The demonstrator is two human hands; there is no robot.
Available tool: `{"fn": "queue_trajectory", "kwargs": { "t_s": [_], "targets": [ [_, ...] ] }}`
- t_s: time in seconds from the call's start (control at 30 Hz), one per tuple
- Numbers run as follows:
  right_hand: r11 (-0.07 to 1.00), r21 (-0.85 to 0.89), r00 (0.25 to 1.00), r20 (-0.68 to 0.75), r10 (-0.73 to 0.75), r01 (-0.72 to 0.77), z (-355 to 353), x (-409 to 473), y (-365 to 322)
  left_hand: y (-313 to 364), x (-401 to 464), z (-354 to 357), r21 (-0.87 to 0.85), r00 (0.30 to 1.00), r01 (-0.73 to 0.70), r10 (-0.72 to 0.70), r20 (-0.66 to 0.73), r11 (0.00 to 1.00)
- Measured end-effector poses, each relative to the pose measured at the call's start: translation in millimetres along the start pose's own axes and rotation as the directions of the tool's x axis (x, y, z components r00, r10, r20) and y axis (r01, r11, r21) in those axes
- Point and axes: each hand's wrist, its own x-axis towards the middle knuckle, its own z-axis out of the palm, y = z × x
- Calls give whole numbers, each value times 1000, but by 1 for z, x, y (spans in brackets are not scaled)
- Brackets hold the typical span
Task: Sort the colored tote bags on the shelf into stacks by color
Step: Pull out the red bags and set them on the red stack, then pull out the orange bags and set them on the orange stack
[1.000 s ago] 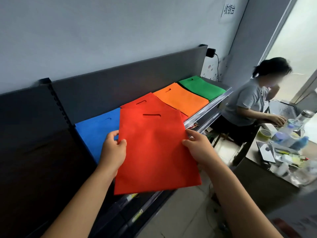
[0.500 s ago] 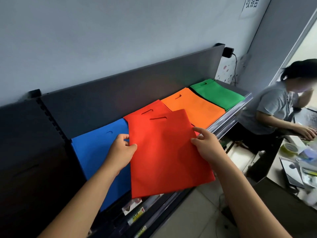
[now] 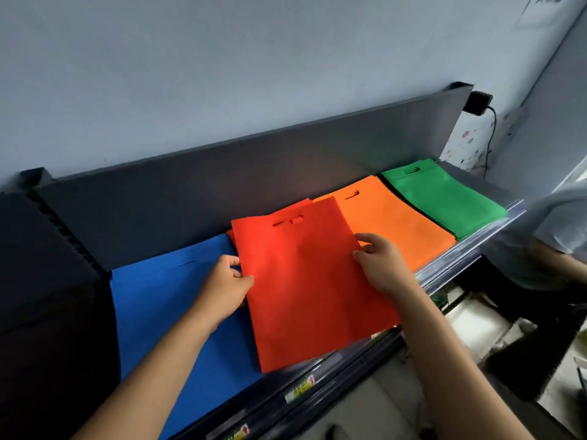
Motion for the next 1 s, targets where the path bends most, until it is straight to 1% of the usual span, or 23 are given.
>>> {"fn": "queue_trajectory", "kwargs": {
  "t_s": [0.1, 0.23, 0.33, 0.43, 0.53, 0.73, 0.8, 0.87, 0.93, 1.0],
  "targets": [
    [1000, 4, 998, 58, -8, 8, 3, 37, 4, 3, 8, 12, 4, 998, 48, -48, -40, 999],
    [998, -26, 988, 143, -51, 55, 3, 85, 4, 3, 25, 30, 13, 987, 111, -108, -120, 994],
    [997, -45, 982, 184, -49, 58, 6, 108, 8, 5, 32, 41, 78, 975, 158, -144, -167, 984],
    [994, -89, 981, 188, -52, 70, 6, 128, 10, 7, 33, 48, 136, 960, 222, -193, -201, 965],
    [983, -153, 969, 241, -64, 103, 6, 144, 13, 9, 34, 53, 138, 938, 283, -243, -247, 949],
    [932, -321, 951, 301, -69, 169, 13, 164, 23, 15, 39, 62, 166, 892, 340, -261, -368, 926],
    [918, -344, 960, 258, -110, 198, 17, 164, 20, 19, 37, 61, 188, 861, 367, -256, -439, 911],
    [913, -317, 954, 233, -189, 259, 26, 160, 9, 20, 33, 52, 174, 828, 381, -251, -501, 908],
    [908, -236, 923, 259, -285, 346, 40, 154, -5, 16, 24, 38, 129, 800, 374, -250, -545, 918],
    [898, -163, 885, 312, -346, 408, 61, 142, -22, 8, 10, 19, 72, 769, 369, -260, -583, 927]
  ]
}}
